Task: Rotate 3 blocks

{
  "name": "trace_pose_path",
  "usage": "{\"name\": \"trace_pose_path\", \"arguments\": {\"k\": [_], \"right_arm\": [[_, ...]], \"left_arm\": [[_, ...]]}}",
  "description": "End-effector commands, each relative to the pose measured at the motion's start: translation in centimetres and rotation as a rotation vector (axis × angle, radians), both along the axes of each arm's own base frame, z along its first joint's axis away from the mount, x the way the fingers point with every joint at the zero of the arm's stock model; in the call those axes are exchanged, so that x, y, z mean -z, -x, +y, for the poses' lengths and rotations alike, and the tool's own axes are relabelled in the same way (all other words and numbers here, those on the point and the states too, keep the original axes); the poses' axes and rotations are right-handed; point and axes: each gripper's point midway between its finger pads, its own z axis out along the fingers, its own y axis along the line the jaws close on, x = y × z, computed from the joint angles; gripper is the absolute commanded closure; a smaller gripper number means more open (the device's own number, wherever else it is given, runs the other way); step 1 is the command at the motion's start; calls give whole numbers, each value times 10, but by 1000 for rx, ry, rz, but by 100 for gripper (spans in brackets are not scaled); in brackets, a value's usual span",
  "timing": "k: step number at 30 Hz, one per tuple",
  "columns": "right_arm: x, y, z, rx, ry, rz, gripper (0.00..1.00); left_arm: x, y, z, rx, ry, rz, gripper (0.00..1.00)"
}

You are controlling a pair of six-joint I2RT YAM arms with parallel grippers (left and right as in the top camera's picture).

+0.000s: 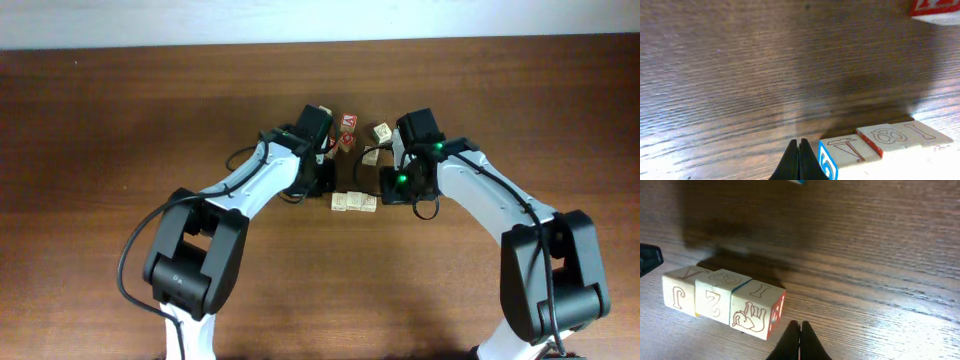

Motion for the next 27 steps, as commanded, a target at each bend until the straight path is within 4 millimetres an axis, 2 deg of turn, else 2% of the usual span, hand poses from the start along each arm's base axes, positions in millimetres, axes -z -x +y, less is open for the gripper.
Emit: {"name": "trace_pose_path", "arguments": {"k": [1,27], "right_arm": [[6,4,0,-11,-2,18,96],[6,3,0,-10,-2,16,96]], "left_arm": [[17,8,-3,-11,14,61,100],[16,24,-9,1,60,140,100]]}}
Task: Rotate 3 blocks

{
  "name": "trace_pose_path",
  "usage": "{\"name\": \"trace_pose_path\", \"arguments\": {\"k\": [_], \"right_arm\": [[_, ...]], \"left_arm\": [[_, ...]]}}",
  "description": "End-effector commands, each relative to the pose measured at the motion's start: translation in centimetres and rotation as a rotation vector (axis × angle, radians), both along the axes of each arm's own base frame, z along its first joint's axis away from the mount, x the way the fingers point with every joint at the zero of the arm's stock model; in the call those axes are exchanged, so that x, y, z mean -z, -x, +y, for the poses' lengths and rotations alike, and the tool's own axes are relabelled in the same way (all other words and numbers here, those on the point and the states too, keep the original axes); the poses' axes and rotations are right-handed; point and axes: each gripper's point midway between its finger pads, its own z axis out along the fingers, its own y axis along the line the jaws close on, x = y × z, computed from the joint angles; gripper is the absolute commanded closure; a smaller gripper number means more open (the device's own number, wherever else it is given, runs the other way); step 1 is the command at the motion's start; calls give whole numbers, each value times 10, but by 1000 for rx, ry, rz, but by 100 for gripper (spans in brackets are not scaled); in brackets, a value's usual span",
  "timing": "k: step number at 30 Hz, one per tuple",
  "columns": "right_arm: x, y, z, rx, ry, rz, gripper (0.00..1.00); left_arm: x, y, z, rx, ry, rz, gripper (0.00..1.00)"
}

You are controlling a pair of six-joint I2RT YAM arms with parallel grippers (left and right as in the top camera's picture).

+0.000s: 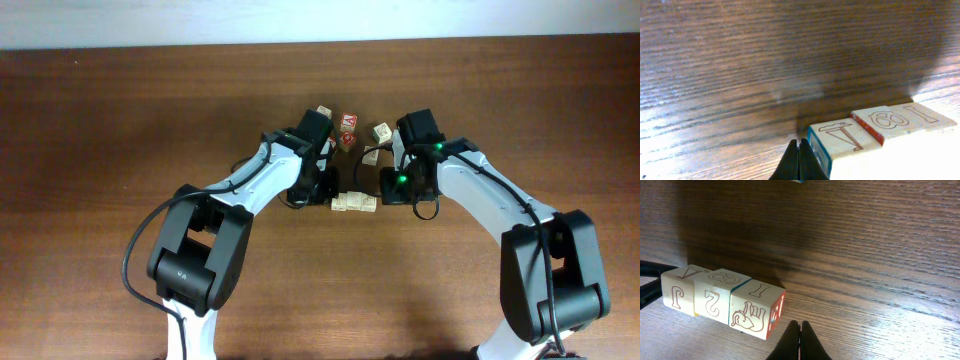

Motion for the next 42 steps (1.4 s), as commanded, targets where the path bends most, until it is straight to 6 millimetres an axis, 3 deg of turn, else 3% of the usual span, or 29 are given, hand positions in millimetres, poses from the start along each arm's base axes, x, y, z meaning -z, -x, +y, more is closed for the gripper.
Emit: {"name": "trace_pose_path", "arguments": {"k": [1,9,20,39,42], "right_arm": [[6,3,0,-10,-2,16,96],[6,3,0,-10,-1,16,96],[6,3,0,-10,-1,16,96],[6,3,-1,-9,2,14,96],[8,11,-3,-6,11,49,96]], "left_arm": [[5,6,-1,-9,7,33,100],[3,7,-3,-5,24,38,100],[-23,-2,0,-13,14,-36,100],[-32,1,-15,13,69,-45,100],[-32,1,-15,14,69,-45,100]]}}
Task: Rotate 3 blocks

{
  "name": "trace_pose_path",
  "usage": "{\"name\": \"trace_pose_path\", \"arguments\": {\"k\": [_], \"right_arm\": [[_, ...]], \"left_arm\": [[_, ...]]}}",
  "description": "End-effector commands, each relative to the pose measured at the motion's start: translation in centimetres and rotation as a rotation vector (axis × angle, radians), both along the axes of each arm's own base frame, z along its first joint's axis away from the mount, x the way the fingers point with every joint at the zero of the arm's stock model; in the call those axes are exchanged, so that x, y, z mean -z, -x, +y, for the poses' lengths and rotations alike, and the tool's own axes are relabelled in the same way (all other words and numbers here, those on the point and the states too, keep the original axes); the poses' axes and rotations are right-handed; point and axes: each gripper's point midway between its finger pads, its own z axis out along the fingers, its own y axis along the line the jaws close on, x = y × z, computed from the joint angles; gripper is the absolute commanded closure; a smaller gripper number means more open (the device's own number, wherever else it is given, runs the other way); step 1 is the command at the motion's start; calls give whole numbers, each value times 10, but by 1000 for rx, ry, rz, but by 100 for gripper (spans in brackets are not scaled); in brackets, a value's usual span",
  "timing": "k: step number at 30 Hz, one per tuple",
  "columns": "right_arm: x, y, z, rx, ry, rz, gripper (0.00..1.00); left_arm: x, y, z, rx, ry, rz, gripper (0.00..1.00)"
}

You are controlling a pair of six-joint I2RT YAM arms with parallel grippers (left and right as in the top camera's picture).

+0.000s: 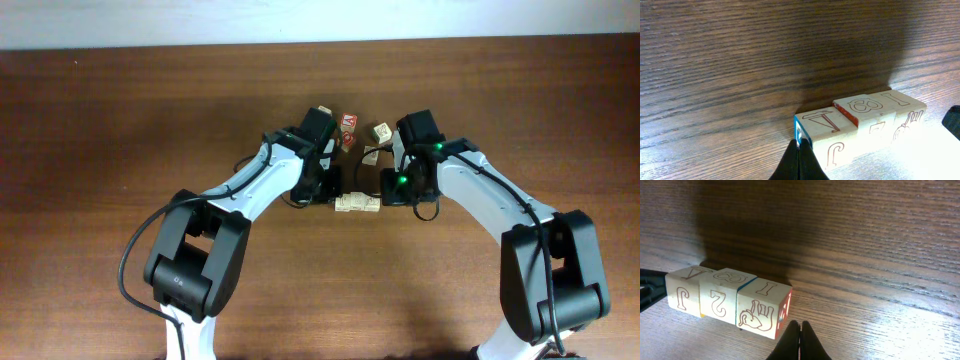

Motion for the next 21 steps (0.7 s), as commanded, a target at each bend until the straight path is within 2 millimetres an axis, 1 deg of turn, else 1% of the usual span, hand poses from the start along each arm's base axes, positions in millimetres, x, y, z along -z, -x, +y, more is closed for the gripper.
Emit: {"name": "trace_pose_path", "arguments": {"k": [1,3,5,8,14,17,21], "right_arm": [[9,7,-6,-2,29,31,96],[15,11,-8,0,38,37,96],[21,13,-4,-6,9,30,96],[19,6,5,-14,-38,0,96],[19,4,6,-15,-41,-8,96],[18,5,23,-60,-47,-31,96],[19,6,23,-60,-43,-29,96]], "left_arm": [[-18,-2,-5,-3,34,-29,100],[-18,-3,-5,-2,36,-32,100],[-18,-3,-5,-2,36,-32,100],[-18,-3,-5,-3,36,-32,100],[-18,-3,-5,-2,36,-32,100],[-18,-3,-5,-2,36,-32,100],[-18,-3,-5,-2,36,-31,100]]}}
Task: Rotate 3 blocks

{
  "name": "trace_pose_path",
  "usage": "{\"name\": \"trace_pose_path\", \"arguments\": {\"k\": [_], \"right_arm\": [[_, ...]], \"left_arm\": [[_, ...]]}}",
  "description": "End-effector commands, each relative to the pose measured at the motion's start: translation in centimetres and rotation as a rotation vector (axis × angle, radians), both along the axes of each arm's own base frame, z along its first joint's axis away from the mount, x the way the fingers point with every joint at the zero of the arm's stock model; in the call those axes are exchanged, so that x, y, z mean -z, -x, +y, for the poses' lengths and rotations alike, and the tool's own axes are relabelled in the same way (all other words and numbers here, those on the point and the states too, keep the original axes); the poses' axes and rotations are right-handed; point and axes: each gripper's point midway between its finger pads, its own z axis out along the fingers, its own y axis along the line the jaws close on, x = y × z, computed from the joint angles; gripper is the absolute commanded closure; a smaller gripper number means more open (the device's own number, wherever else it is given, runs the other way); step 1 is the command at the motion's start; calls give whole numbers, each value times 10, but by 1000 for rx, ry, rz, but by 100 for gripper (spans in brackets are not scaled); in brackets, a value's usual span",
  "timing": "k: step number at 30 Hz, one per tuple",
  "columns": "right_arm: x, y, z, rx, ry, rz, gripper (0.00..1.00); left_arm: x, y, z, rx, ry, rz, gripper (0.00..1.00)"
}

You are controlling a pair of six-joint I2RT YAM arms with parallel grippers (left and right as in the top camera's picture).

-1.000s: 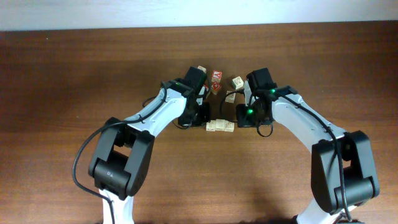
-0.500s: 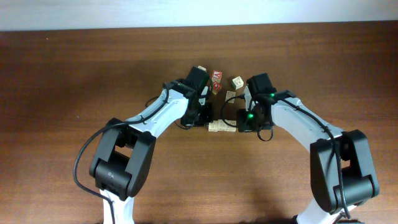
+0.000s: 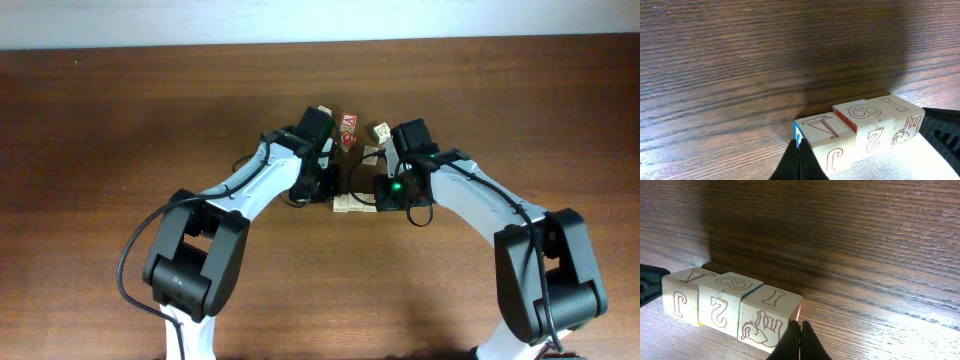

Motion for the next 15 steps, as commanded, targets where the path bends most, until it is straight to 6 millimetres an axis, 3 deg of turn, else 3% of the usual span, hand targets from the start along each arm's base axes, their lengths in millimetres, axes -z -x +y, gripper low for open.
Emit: {"name": "trace_pose_path", "arguments": {"k": [1,9,13,15], "right_arm": [[5,5,6,-19,-5,13,96],[4,5,8,-2,-28,25,96],[3,2,-16,65,-23,52,96],[4,6,-19,68,-18,69,96]], "left_arm": [[-18,-1,-7,3,39,-27,100],[-18,-1,-7,2,39,-26,100],[-18,-1,-7,2,38,-26,100],[-18,-1,-7,3,38,-26,100]]}}
